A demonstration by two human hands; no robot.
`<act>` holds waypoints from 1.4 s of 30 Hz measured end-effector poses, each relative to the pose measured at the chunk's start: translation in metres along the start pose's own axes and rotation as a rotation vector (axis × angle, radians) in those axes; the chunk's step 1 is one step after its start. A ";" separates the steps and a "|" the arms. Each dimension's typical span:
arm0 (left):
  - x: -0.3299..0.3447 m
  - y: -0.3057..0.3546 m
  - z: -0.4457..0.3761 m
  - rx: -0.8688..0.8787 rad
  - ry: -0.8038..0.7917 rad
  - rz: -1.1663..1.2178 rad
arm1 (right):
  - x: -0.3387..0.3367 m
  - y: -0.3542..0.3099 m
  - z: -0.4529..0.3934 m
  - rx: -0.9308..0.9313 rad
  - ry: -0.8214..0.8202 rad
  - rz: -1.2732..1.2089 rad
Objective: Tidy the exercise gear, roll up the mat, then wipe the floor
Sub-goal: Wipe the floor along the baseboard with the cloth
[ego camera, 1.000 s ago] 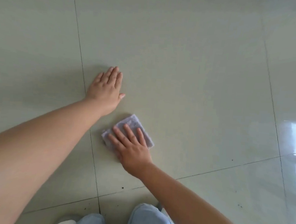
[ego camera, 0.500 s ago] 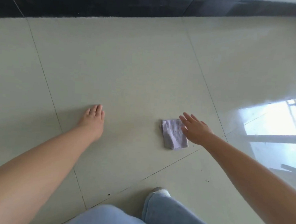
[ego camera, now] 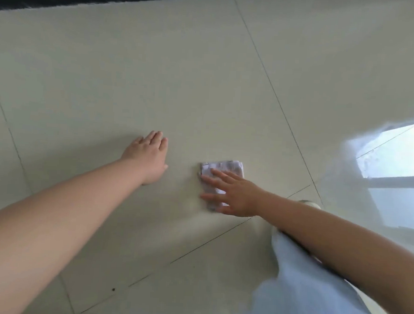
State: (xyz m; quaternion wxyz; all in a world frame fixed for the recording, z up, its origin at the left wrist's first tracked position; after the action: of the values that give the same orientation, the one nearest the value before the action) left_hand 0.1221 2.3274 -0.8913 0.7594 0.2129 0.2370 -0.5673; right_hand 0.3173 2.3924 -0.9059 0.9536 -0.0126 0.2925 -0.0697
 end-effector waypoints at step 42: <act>-0.137 0.100 -0.111 -0.369 0.013 0.303 | 0.034 0.363 0.030 0.744 0.442 -0.968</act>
State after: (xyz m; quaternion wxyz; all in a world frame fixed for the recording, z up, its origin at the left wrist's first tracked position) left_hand 0.1715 2.5233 -0.8920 0.8605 0.1072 0.3066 -0.3925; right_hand 0.4080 2.7465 -0.9235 0.6723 0.2028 0.3996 -0.5893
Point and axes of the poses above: each hand's wrist, its own z-axis away from the middle knuckle, its own x-axis out of the palm, y = z × x, the point moved 5 cm from there along -z, towards the middle knuckle, and after that the axes turned 11 degrees about -y, right-handed, at the moved point
